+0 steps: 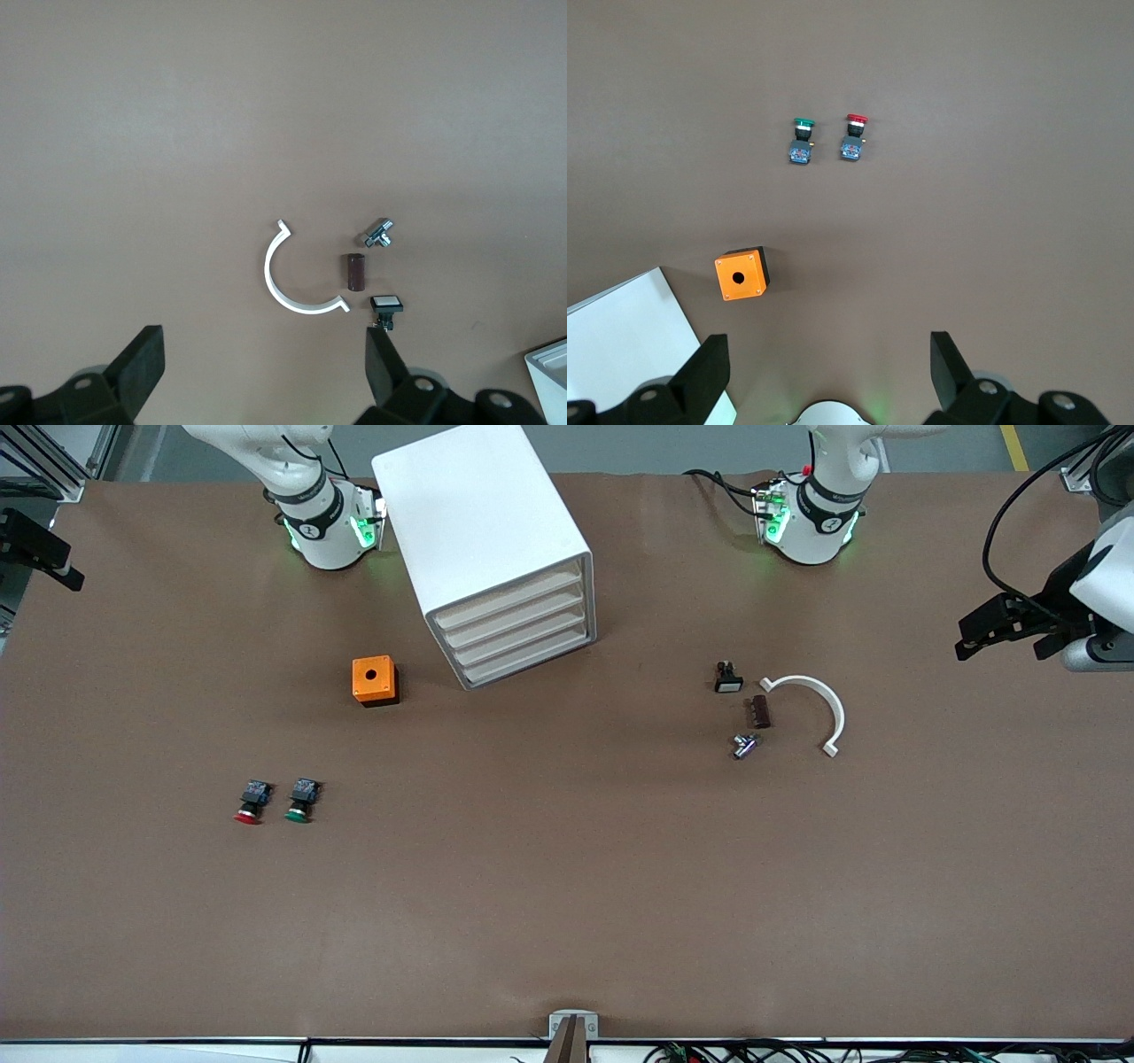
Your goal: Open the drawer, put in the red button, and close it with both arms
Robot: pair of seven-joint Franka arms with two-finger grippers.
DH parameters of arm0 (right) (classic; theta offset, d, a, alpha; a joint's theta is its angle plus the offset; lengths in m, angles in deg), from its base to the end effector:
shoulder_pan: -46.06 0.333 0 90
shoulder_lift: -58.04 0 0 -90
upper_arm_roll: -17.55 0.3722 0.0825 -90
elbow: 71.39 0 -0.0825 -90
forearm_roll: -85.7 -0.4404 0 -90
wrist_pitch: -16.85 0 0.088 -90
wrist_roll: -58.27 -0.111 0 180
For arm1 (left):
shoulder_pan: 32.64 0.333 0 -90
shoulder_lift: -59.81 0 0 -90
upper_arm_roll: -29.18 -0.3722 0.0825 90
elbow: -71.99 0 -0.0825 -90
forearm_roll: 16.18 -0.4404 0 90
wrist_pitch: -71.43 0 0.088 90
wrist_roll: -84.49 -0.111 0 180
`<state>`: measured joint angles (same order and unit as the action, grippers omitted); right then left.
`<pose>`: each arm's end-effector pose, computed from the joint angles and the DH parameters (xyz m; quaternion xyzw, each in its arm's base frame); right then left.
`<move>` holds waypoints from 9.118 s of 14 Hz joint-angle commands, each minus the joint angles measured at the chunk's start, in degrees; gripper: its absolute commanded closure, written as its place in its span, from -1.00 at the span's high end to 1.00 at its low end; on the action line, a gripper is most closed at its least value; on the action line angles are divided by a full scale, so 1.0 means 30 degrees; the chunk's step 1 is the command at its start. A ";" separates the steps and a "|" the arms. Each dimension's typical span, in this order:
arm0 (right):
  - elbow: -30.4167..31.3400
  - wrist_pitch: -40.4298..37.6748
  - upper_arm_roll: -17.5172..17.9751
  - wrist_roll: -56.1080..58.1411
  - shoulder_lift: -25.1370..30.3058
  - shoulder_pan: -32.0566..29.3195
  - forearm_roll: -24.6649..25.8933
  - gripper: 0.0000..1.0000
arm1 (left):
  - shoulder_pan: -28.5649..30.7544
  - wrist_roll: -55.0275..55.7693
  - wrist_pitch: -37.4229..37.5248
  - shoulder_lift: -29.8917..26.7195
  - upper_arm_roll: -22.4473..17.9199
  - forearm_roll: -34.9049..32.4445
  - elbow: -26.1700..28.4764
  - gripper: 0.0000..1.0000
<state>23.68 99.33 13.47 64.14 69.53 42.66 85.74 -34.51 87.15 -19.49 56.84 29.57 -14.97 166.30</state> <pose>0.5161 -0.0728 0.7324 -0.9998 0.0133 0.0090 0.0078 0.5919 -0.0258 0.6695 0.9999 0.0037 -0.0041 0.0102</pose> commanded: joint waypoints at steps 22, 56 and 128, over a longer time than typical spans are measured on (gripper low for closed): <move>-0.1367 0.2593 -0.0048 0.0182 -0.5345 -0.0475 0.0045 1.00 | -0.0720 0.0373 -0.1300 0.5086 0.0161 0.0182 -0.0323 1.00; 0.8183 2.2604 0.0041 -0.4916 -1.2501 -0.0037 -0.1713 1.00 | -0.7637 3.5054 0.2153 1.5460 0.1272 1.4536 -0.5069 1.00; 0.2737 1.1879 0.0245 -3.3910 -0.7723 1.5282 -0.1887 -1.00 | -0.6349 4.1477 0.3237 1.9154 0.2623 2.0661 -0.5714 -0.72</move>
<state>34.97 134.54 14.82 -33.07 49.62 85.80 81.02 -53.75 211.81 -9.65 113.67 37.37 45.59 150.44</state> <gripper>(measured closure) 0.590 0.859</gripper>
